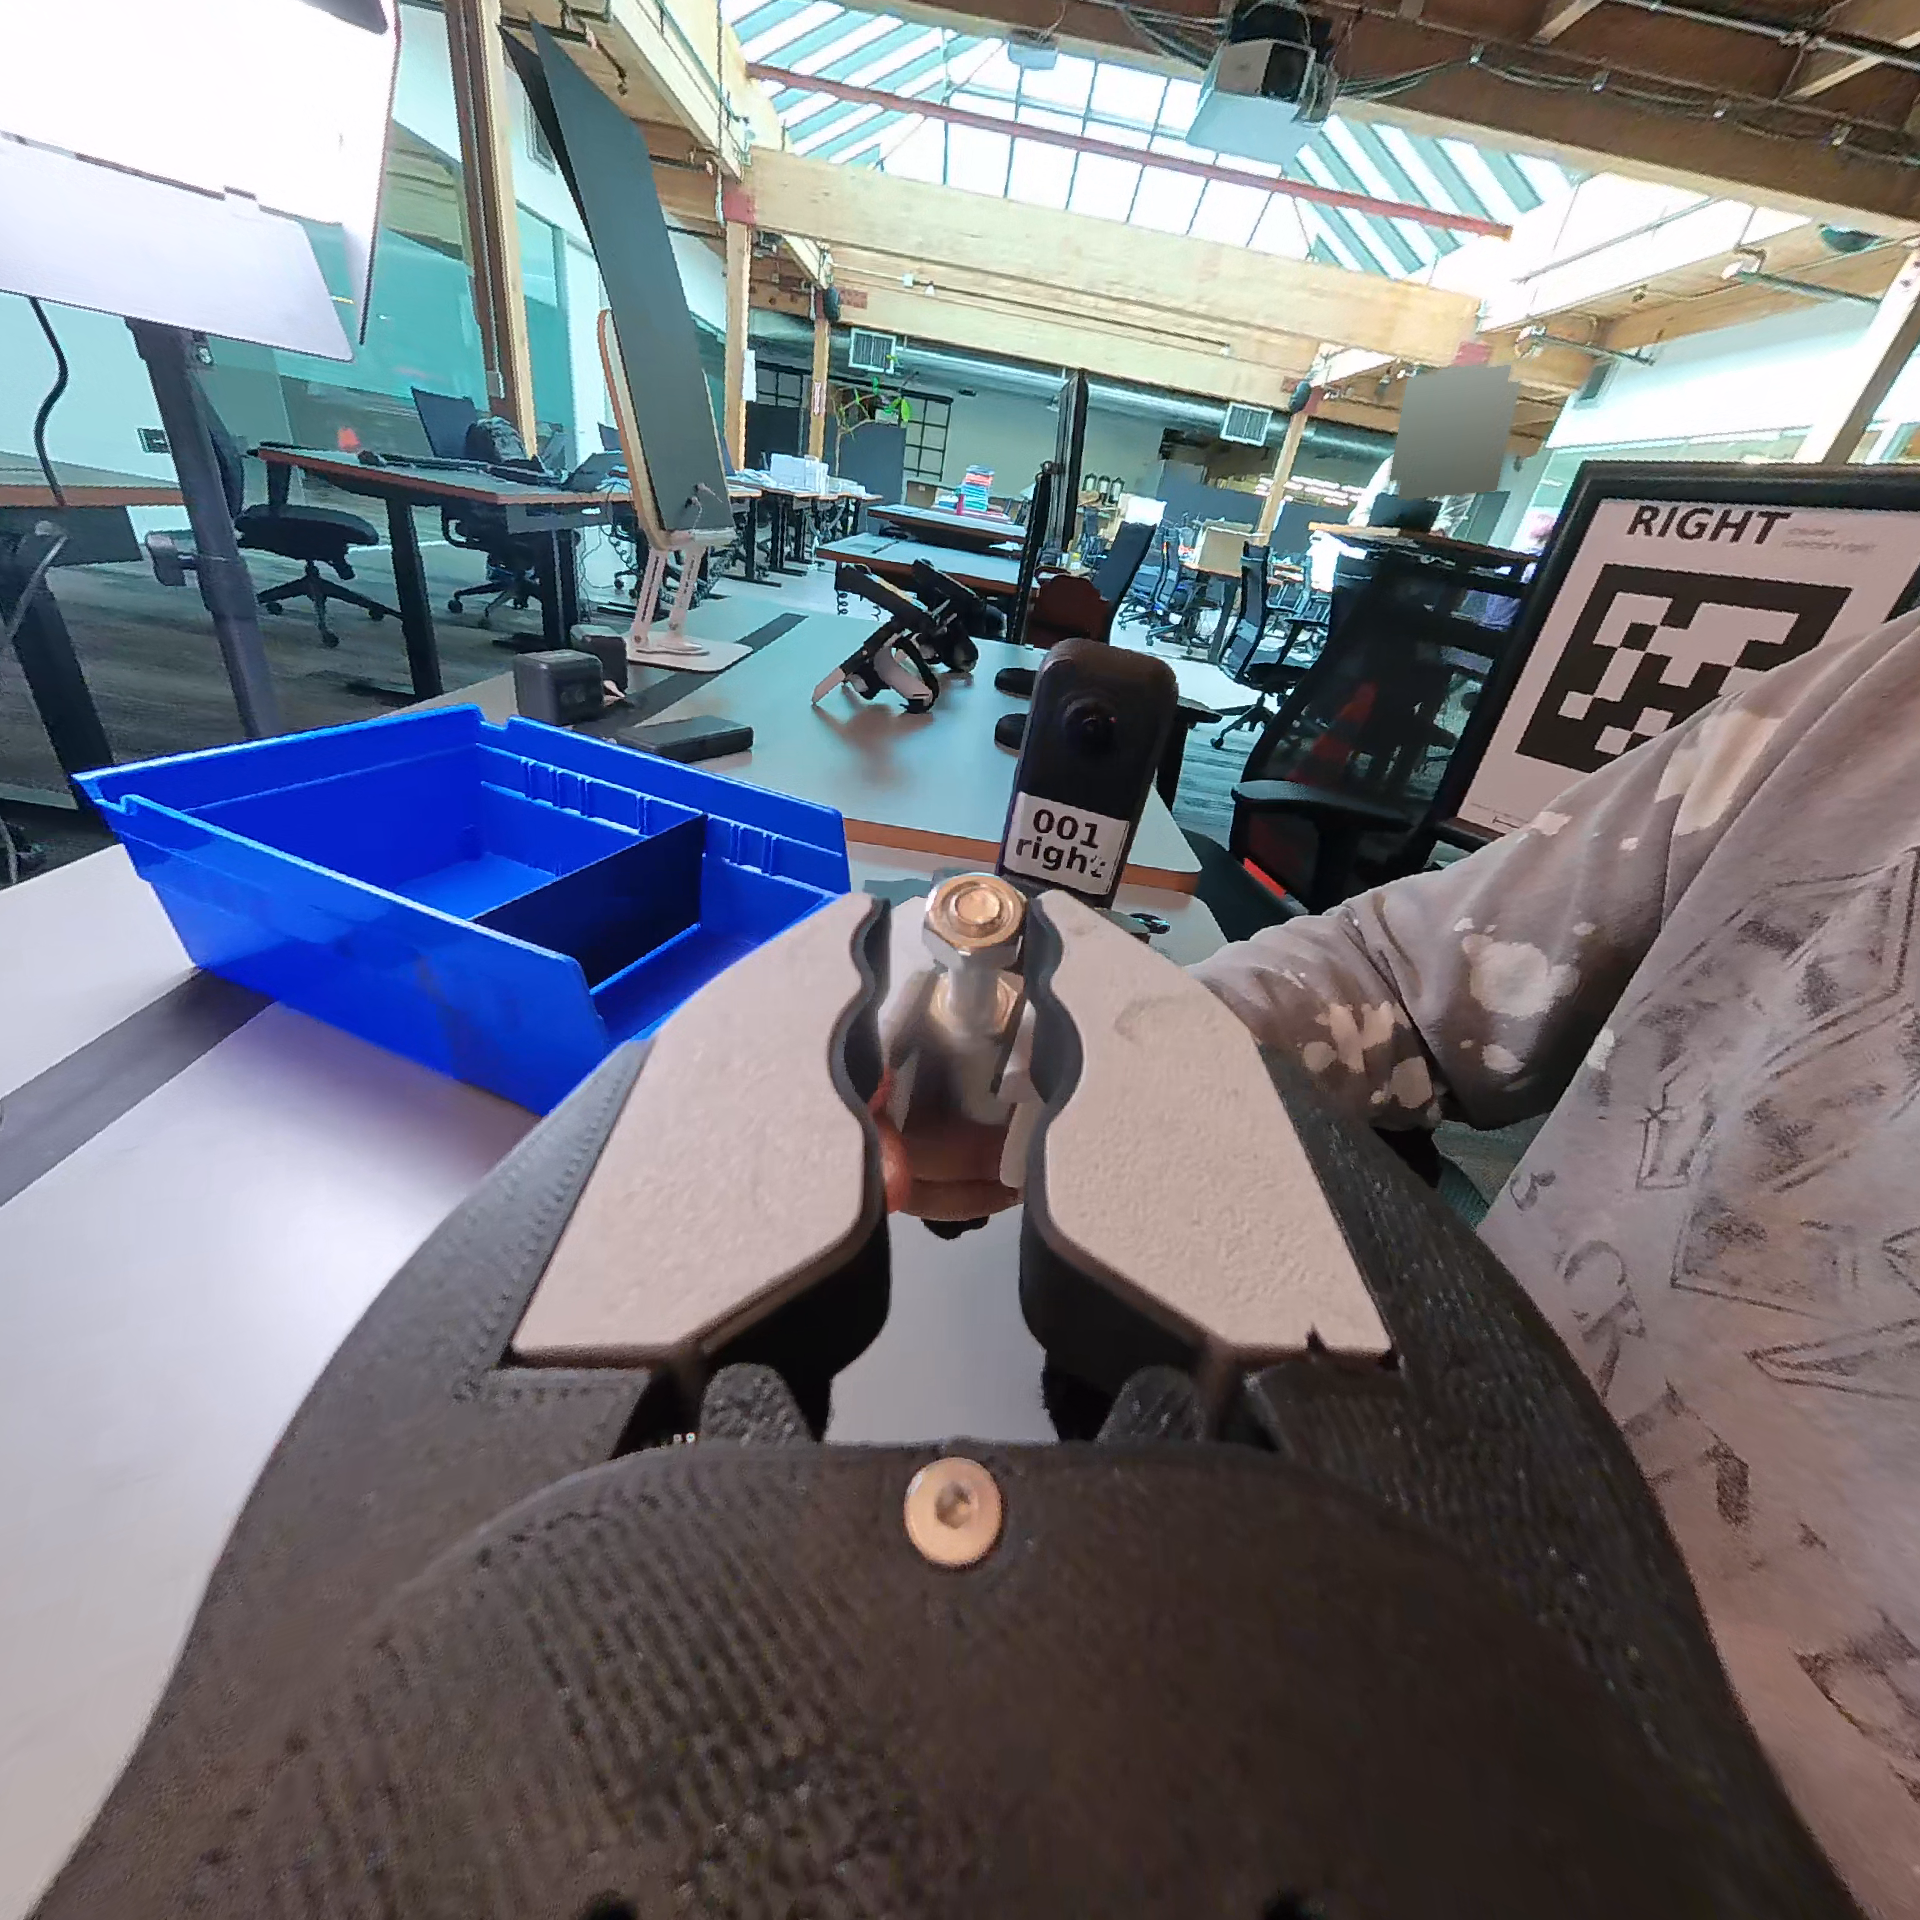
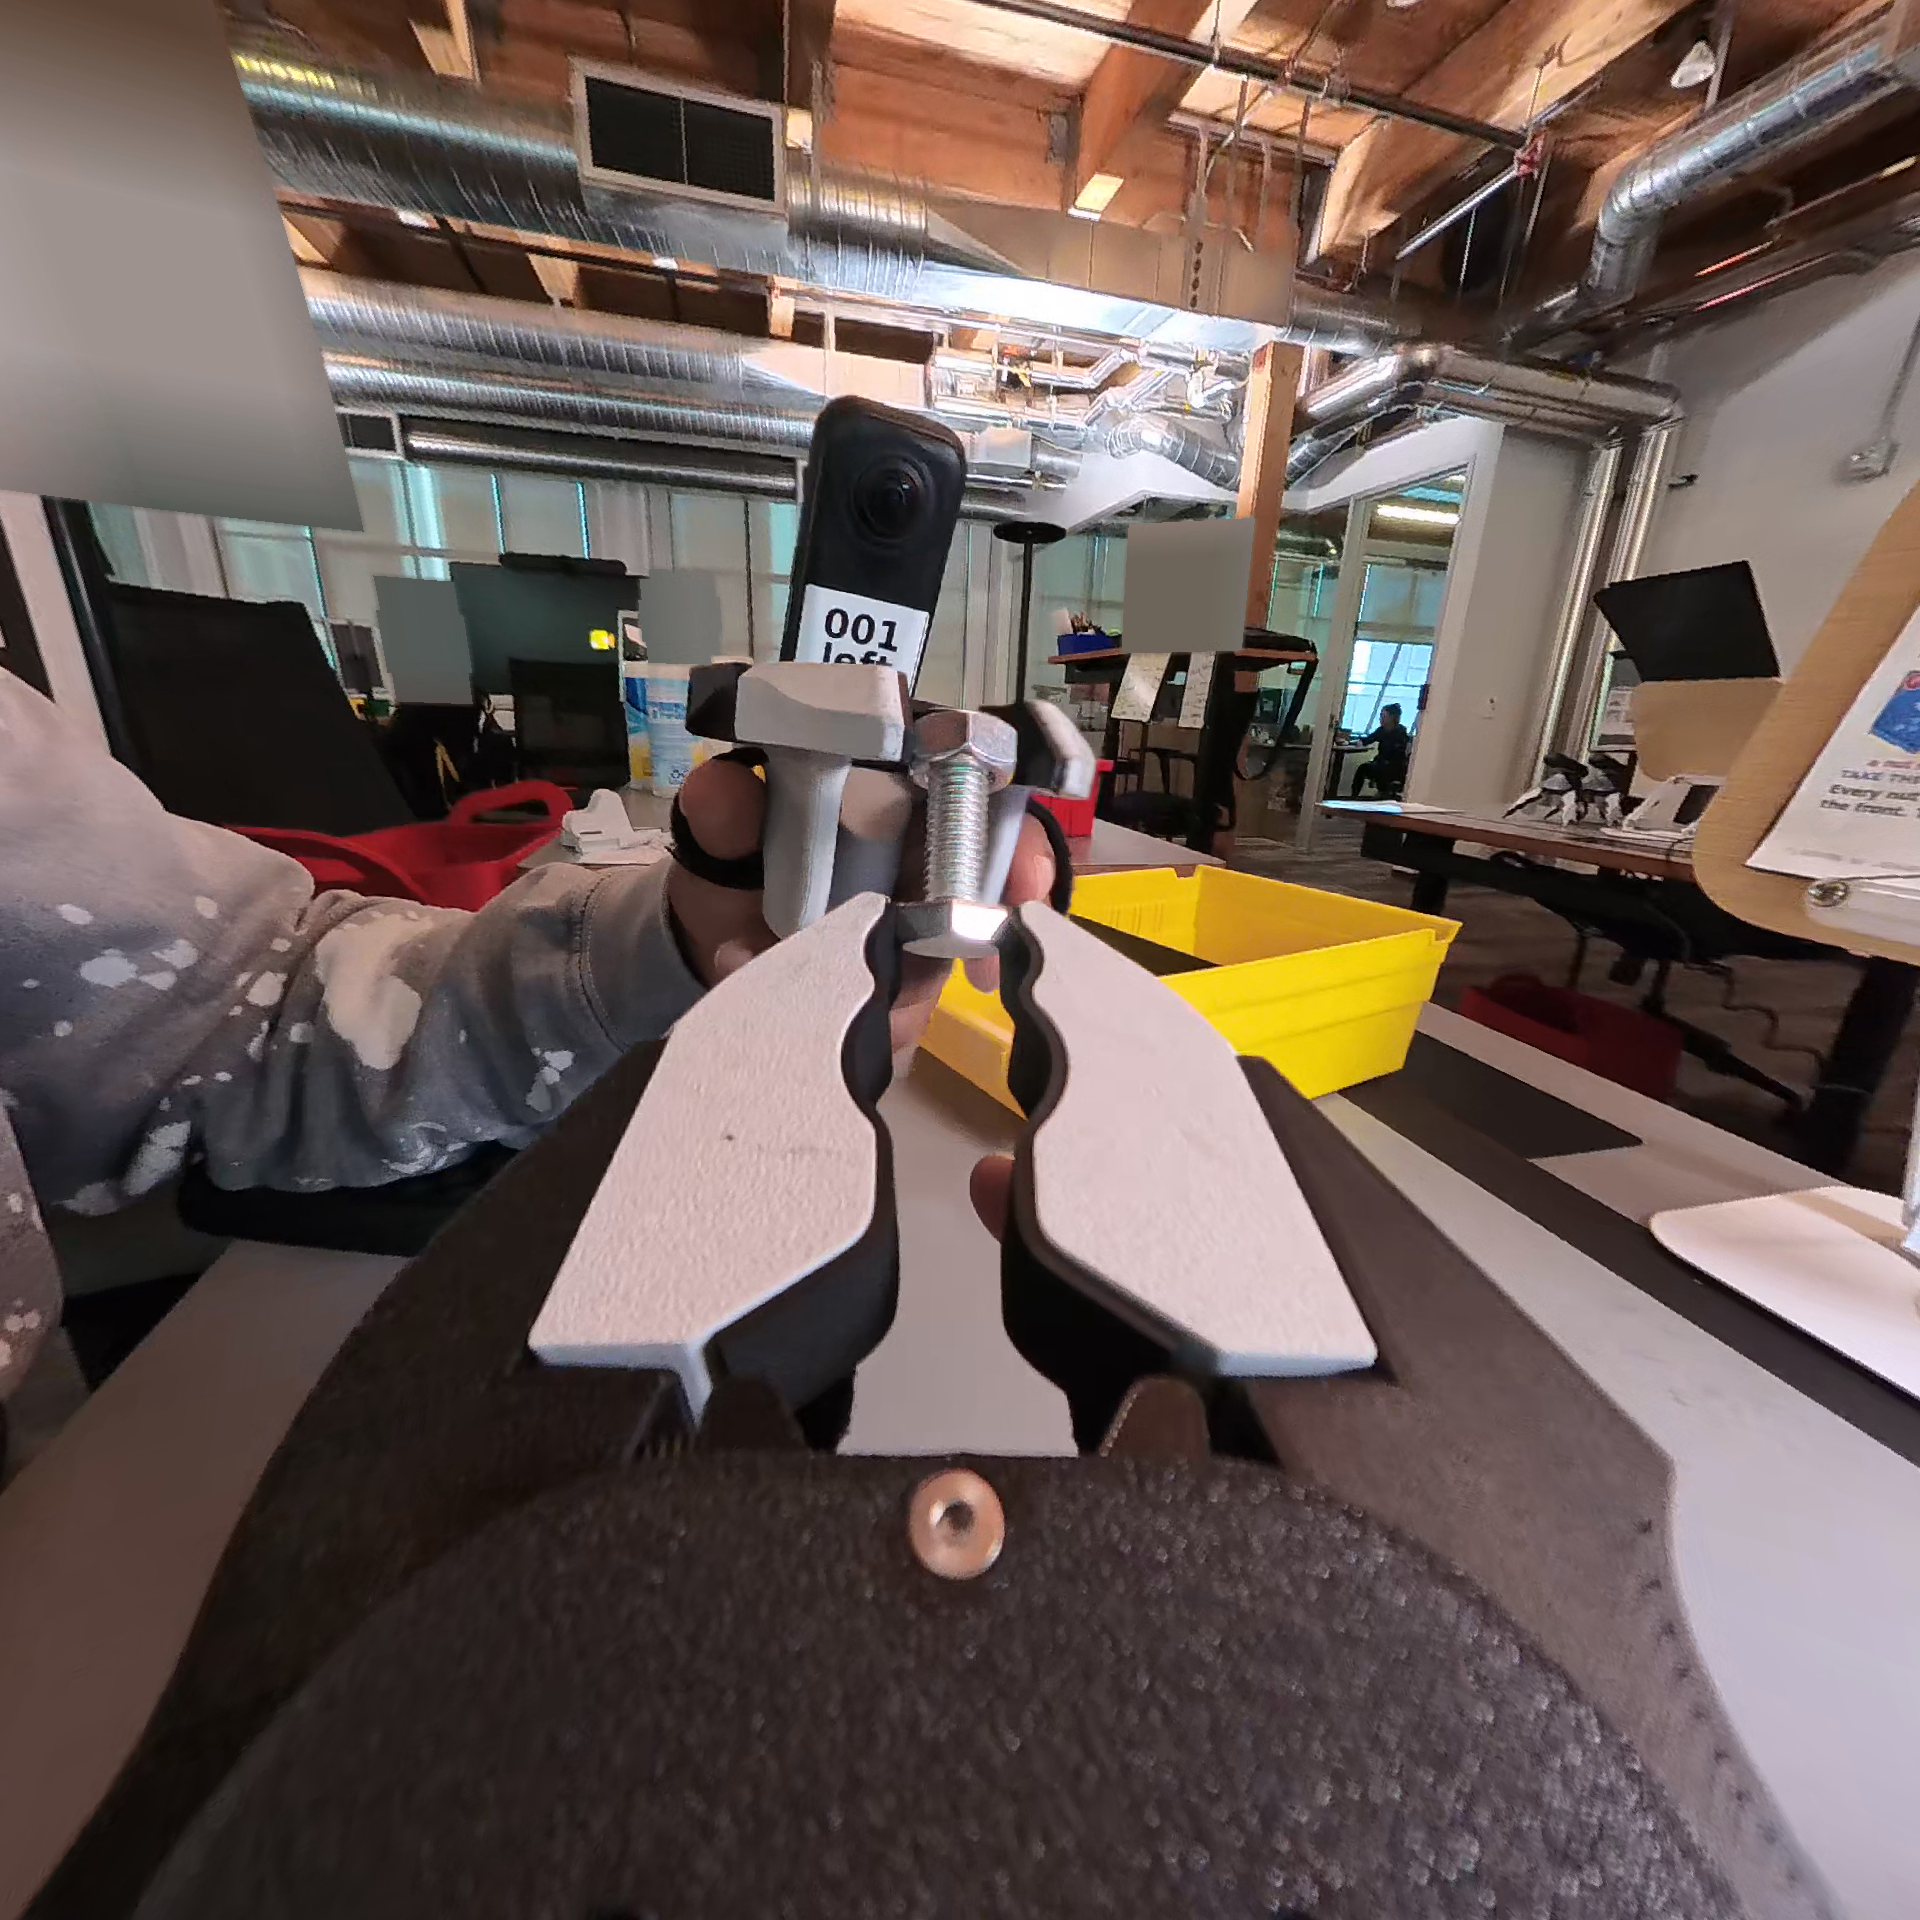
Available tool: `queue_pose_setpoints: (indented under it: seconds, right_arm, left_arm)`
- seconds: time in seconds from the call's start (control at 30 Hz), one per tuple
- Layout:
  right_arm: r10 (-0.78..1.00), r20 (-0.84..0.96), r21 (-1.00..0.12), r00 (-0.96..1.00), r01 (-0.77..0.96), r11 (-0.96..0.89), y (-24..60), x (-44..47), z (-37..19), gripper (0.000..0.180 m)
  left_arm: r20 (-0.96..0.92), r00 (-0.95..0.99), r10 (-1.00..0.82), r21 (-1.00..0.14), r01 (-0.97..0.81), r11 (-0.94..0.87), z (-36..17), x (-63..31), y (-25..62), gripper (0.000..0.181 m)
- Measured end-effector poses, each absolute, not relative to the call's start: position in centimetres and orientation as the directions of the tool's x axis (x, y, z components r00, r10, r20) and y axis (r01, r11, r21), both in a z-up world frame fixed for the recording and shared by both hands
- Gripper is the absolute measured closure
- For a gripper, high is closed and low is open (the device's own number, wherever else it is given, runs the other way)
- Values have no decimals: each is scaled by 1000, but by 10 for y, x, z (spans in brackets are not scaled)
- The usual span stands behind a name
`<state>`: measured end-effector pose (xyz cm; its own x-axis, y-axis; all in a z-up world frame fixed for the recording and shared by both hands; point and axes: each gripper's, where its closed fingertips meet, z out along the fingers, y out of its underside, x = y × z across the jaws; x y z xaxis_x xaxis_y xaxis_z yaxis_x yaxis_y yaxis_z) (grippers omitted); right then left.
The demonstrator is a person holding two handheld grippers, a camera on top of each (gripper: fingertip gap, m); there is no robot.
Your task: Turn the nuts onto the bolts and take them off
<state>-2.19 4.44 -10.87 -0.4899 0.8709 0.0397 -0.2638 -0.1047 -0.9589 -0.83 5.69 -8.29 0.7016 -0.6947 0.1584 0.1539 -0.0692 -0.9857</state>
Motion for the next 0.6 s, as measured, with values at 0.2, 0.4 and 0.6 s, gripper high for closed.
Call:
queue_pose_setpoints:
  seconds: [0.2,0.4,0.6]
  right_arm:
    - [896,33,-979,-443,-195,-60,48,-30,-119,161]
    - [920,63,-993,-386,-121,17,51,-38,-128,161]
    - [921,75,-995,-382,-92,43,49,-40,-132,157]
  left_arm:
    - [96,757,-647,-995,66,-71,-90,-9,61,162]
    - [24,793,-609,-998,-18,-62,-96,-12,65,162]
    - [5,784,-620,-998,-39,-57,-100,-9,65,162]
